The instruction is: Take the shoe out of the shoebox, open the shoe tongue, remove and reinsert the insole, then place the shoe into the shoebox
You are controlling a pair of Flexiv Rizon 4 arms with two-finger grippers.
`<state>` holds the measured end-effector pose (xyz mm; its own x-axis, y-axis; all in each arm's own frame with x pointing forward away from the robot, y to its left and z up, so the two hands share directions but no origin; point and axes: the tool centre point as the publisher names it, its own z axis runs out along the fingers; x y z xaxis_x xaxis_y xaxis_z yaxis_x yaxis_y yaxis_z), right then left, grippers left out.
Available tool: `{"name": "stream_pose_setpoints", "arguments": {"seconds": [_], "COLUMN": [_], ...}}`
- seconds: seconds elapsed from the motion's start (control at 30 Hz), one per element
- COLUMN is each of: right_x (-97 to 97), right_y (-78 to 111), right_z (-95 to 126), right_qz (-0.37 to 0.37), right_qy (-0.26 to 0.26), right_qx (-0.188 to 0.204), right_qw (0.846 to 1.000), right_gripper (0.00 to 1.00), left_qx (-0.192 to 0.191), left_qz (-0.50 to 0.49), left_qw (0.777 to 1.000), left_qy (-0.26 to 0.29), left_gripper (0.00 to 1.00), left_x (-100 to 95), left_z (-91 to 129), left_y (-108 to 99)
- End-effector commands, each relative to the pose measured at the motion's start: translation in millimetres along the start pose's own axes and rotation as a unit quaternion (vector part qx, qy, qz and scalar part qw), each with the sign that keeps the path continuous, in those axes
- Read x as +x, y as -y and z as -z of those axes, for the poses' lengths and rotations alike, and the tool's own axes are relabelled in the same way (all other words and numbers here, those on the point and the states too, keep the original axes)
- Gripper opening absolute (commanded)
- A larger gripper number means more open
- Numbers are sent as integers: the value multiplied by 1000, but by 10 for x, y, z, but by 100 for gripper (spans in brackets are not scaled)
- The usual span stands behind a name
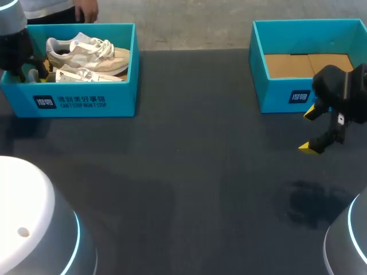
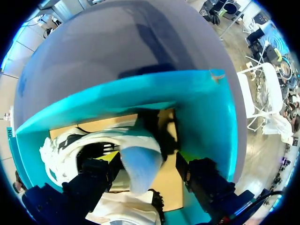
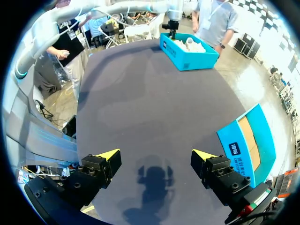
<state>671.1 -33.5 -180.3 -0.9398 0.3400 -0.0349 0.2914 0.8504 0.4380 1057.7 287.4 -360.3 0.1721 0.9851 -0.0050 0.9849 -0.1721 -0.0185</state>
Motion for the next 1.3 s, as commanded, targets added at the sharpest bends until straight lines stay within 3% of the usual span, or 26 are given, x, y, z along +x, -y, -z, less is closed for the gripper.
{"name": "stream_pose_setpoints", "arguments": {"seconds": [0.03, 0.23, 0.47, 0.73, 0.77, 1.0, 1.03, 1.3], "right_x": [-13, -13, -13, -13, -13, -13, -13, -13], "right_y": [-9, -9, -9, -9, -9, -9, -9, -9], "right_z": [-15, -15, -15, -15, -15, -15, -15, -15], "right_qz": [0, 0, 0, 0, 0, 0, 0, 0], "right_qy": [-1, -1, -1, -1, -1, -1, -1, -1], "right_qx": [2, 2, 2, 2, 2, 2, 2, 2], "right_qw": [1000, 1000, 1000, 1000, 1000, 1000, 1000, 1000], "right_gripper": [100, 100, 100, 100, 100, 100, 100, 100], "left_qx": [1, 0, 8, 19, 19, 21, 21, 15], "left_qz": [1, 1, -2, -7, -7, -18, -22, -30], "left_qw": [1000, 1000, 1000, 999, 999, 999, 998, 998], "left_qy": [0, -6, -14, -29, -30, -46, -52, -59], "left_gripper": [76, 78, 47, 27, 18, 7, 1, 0], "left_x": [32, 16, -6, 20, 26, 53, 57, 101], "left_z": [-83, -127, -208, -226, -224, -173, -161, -2], "left_y": [-43, -25, -10, -24, -26, -25, -23, -6]}}
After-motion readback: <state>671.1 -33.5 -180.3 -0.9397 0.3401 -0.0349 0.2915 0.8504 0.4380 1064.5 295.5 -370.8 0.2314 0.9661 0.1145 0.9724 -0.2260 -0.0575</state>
